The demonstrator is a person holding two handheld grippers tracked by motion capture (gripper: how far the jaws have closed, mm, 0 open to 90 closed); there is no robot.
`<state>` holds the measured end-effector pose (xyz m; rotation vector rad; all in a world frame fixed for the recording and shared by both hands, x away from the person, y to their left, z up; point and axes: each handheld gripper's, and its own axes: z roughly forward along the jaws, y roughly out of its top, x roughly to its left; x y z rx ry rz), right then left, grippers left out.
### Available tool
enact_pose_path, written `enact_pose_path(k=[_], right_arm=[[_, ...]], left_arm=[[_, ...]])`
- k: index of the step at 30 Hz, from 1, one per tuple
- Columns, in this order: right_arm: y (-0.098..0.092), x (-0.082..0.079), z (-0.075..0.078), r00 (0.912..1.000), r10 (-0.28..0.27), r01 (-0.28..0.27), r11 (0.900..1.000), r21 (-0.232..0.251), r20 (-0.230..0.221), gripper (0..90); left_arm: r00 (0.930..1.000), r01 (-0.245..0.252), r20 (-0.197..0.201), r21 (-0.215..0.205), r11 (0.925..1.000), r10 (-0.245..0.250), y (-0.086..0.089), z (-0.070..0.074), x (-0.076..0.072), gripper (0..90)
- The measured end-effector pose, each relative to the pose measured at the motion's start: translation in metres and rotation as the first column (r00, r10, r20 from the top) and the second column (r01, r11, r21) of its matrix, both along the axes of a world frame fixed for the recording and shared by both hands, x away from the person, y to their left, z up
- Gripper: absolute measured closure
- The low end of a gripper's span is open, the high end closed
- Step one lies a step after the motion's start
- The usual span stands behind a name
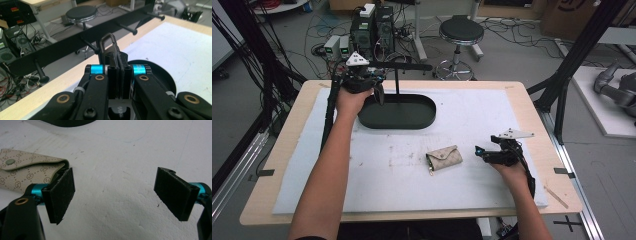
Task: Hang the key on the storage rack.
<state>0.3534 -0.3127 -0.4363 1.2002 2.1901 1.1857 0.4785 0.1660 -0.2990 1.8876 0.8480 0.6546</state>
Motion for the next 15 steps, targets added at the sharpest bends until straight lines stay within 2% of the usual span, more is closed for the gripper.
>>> enact_pose_path(k=[2, 6, 7, 8, 11, 15], right_arm=[[-0.0005, -0.0004, 0.0, 1.0, 0.002, -0.002, 1.0, -0.001, 0.001, 17.4], [-0.0016, -0.0009, 0.0002, 1.0, -0.003, 0.003, 1.0, 0.004, -0.003, 17.4], [-0.0018, -0.0007, -0.0001, 1.0, -0.002, 0.002, 1.0, 0.003, -0.001, 17.4], [-0.0019, -0.0001, -0.0005, 1.0, -0.002, 0.002, 1.0, 0.001, 0.001, 17.4], [-0.001, 0.0003, -0.0009, 1.0, -0.002, 0.002, 1.0, 0.002, -0.005, 17.4], [0.0003, -0.0006, -0.0005, 1.0, 0.004, -0.004, 1.0, -0.002, -0.001, 17.4]], left_arm=[[0.9998, -0.019, 0.001, 0.025, 0.9995, 0.019, -0.0011, -0.0024, 0.0005, 87.8], [0.9997, -0.025, 0.001, -0.007, 0.9997, 0.025, 0.0029, -0.0039, -0.0006, 87.9], [0.9998, -0.019, 0.004, -0.008, 0.9998, 0.019, 0.0028, -0.0025, -0.0022, 87.8], [0.9998, -0.013, 0.015, 0.009, 0.9999, 0.013, 0.0012, 0.0001, -0.0052, 87.8], [0.9998, -0.013, 0.015, 0.014, 0.9998, 0.013, 0.0017, 0.0016, -0.0068, 87.8], [0.9996, -0.024, 0.013, -0.003, 0.9997, 0.025, 0.0082, 0.0017, -0.0088, 87.8]])
